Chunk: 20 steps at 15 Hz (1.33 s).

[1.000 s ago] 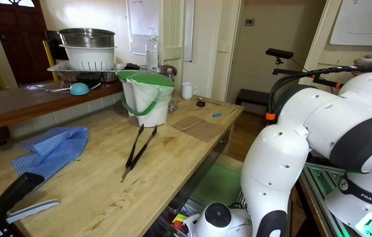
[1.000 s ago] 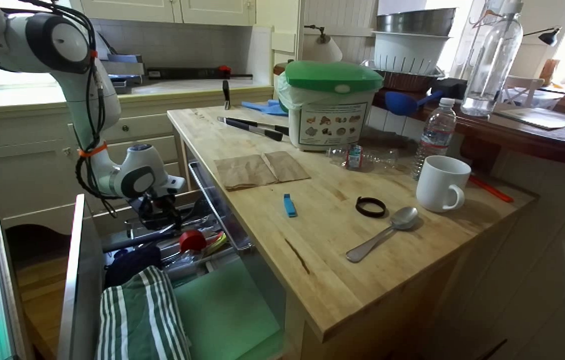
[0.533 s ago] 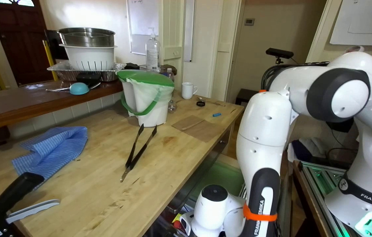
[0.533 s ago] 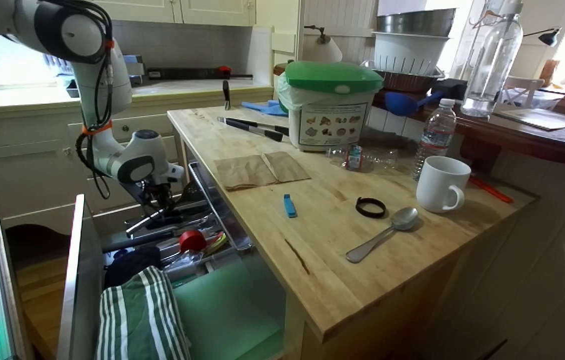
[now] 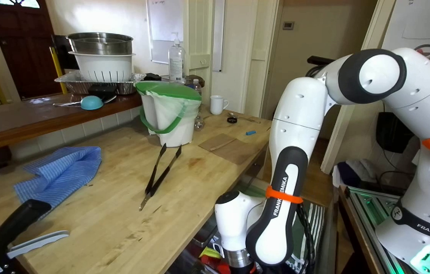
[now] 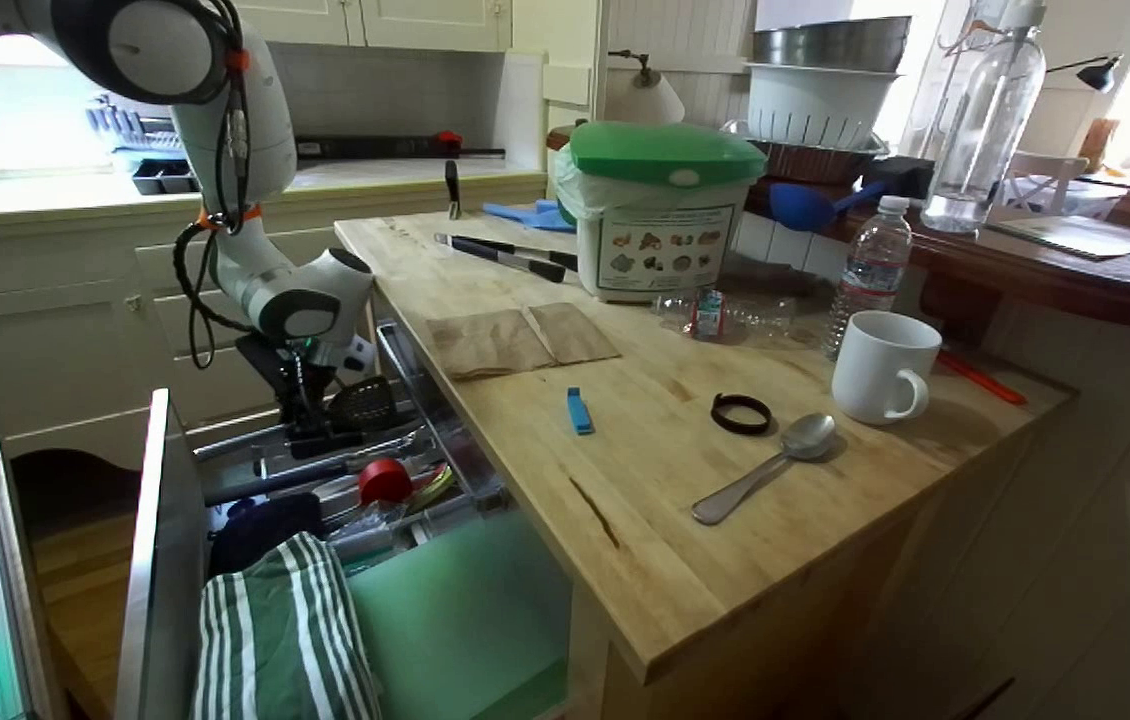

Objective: Remove the spatula from the drawer

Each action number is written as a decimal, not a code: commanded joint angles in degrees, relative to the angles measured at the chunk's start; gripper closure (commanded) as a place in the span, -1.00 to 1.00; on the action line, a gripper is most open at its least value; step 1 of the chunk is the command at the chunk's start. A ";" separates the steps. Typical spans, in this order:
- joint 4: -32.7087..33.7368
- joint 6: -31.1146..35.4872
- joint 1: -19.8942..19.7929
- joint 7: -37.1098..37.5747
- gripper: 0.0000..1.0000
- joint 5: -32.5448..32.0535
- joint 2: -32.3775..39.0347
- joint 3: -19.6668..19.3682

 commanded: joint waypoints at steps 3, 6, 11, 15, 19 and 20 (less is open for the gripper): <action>-8.76 -6.60 1.44 -10.92 0.87 -0.58 -7.86 0.61; -14.13 -3.16 1.52 -16.76 0.87 -1.30 -12.06 2.55; -19.10 2.73 -1.16 -26.53 0.87 -1.03 -17.96 7.96; -19.98 5.68 -9.03 -33.29 0.87 3.20 -22.43 17.09; -17.99 1.70 -16.41 -33.19 0.87 11.46 -28.28 25.94; -17.67 1.40 -18.40 -33.28 0.87 14.04 -29.97 28.29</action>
